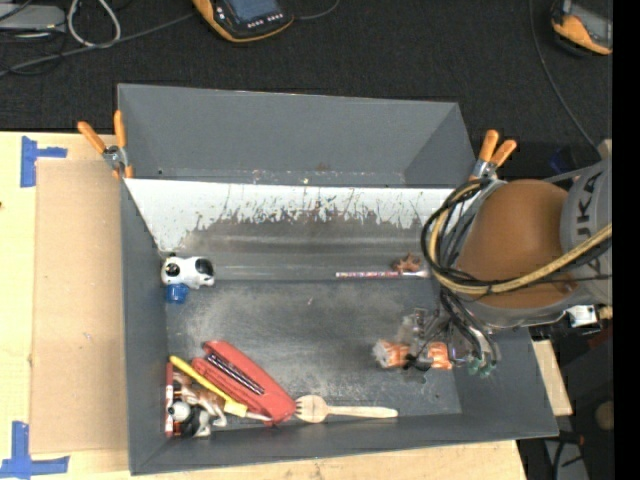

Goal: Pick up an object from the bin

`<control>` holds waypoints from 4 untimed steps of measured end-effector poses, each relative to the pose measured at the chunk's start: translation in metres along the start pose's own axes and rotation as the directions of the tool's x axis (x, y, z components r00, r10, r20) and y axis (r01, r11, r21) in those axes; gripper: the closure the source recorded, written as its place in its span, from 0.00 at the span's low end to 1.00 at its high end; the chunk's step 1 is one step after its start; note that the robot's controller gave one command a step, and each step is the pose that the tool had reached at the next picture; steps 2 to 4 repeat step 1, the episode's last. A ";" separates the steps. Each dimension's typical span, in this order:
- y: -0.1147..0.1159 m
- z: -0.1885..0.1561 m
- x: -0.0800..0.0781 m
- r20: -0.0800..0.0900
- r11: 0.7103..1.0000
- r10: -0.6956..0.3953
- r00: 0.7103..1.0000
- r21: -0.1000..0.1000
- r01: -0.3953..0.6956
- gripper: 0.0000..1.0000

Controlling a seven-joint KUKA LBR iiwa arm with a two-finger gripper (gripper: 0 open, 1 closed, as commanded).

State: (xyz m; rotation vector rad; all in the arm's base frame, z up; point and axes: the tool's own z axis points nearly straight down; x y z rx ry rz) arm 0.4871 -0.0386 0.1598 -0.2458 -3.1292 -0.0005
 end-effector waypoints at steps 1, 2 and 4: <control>0.002 -0.075 0.000 -0.005 0.998 -0.062 0.998 0.000 0.062 1.00; 0.002 -0.075 0.000 -0.005 0.998 -0.062 0.998 0.000 0.062 1.00; 0.002 -0.075 0.000 -0.005 0.998 -0.062 0.998 0.000 0.062 1.00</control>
Offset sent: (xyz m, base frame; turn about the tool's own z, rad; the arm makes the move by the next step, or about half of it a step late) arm 0.0066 0.0264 0.2508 0.0365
